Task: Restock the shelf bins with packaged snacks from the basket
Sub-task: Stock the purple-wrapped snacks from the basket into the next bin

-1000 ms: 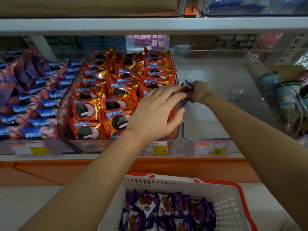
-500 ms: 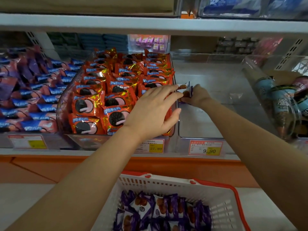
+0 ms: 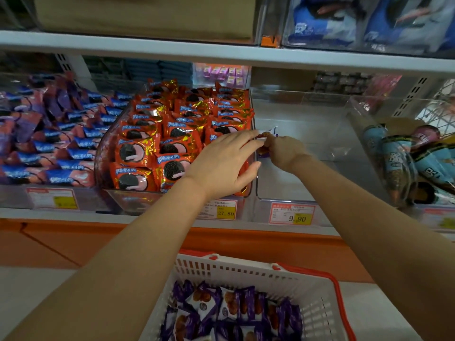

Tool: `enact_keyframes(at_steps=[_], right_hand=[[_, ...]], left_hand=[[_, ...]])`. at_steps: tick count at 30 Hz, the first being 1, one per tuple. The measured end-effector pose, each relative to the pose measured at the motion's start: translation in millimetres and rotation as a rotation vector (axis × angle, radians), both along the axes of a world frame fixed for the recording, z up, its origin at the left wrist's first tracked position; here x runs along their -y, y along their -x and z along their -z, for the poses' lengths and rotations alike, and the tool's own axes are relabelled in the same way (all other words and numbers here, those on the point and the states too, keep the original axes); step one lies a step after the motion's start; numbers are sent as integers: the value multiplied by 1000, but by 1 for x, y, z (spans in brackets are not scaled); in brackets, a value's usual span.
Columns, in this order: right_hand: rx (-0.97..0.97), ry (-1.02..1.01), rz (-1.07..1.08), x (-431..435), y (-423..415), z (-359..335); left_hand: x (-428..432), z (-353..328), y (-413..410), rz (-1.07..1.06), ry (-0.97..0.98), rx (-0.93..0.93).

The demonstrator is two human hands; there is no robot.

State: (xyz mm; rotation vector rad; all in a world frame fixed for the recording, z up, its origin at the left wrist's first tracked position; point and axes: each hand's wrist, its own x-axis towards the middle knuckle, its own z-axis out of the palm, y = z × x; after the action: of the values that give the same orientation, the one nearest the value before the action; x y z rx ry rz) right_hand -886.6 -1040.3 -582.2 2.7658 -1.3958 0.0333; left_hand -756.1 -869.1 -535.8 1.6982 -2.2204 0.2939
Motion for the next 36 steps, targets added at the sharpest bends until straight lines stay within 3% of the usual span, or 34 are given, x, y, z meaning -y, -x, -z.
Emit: enact_keyframes(at_steps=[3, 6, 10, 14, 18, 22, 27, 31, 36], right_hand=[[-25, -120, -2, -14, 12, -7], [106, -151, 19, -41, 26, -19], [340, -46, -9, -92, 46, -28], [486, 78, -109, -135, 67, -24], [436, 303, -350, -174, 87, 8], [330, 376, -486, -196, 113, 53], [261, 157, -403, -215, 132, 118], [176, -123, -162, -228, 134, 172], [173, -511, 35, -235, 119, 230]], left_hand=[[-3, -11, 1, -33, -46, 34], [-7, -18, 9, -61, -29, 189], [-22, -20, 24, -155, 48, 322], [-56, 0, 40, -128, 212, 313], [-94, 40, 48, -55, 283, 245], [-124, 93, 53, -30, 76, 191], [-154, 172, 46, -144, -279, 152], [-168, 235, 36, -272, -539, 108], [-166, 287, 23, -379, -566, 44]])
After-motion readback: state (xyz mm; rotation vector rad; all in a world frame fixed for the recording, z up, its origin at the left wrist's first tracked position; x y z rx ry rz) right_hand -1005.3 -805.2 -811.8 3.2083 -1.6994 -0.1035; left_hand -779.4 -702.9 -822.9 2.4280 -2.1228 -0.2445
